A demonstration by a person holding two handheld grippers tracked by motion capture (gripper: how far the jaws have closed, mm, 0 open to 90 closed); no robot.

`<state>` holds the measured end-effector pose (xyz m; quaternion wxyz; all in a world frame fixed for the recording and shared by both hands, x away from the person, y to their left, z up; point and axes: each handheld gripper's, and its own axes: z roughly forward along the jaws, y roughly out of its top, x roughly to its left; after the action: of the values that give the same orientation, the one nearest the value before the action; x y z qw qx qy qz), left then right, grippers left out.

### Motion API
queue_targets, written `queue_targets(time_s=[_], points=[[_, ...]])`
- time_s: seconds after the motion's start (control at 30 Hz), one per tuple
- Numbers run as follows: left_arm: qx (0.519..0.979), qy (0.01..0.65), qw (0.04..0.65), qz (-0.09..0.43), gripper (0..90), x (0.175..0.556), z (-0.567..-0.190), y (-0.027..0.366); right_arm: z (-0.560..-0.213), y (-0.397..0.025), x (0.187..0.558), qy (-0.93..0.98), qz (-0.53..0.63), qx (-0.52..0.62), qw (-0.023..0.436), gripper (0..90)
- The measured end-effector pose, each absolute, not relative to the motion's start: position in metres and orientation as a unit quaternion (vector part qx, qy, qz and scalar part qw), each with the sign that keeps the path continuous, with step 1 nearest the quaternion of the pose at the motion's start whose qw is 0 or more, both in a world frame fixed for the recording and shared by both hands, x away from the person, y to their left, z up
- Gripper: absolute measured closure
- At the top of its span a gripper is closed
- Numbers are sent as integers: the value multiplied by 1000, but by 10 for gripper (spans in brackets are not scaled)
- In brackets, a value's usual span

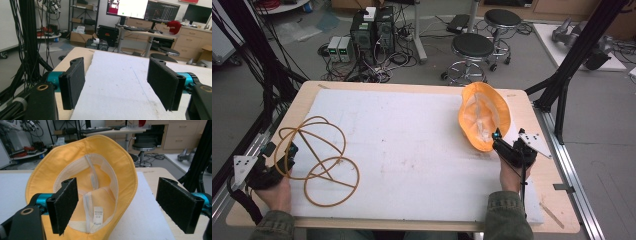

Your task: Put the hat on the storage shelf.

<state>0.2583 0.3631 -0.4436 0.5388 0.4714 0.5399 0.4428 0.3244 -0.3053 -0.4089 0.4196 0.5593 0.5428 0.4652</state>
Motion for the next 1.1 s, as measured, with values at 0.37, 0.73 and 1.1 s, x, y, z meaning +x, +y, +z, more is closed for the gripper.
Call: queue_targets(time_s=[0.37,0.73,1.1], points=[[472,537,541,443,307,260,-444,362,-398,-304,358,554,440,571,416,155],[473,538,541,441,307,261,-445,364,-402,-303,388,575,400,588,404,144],[472,538,542,440,307,261,-445,364,-420,-308,404,557,374,651,355,165]])
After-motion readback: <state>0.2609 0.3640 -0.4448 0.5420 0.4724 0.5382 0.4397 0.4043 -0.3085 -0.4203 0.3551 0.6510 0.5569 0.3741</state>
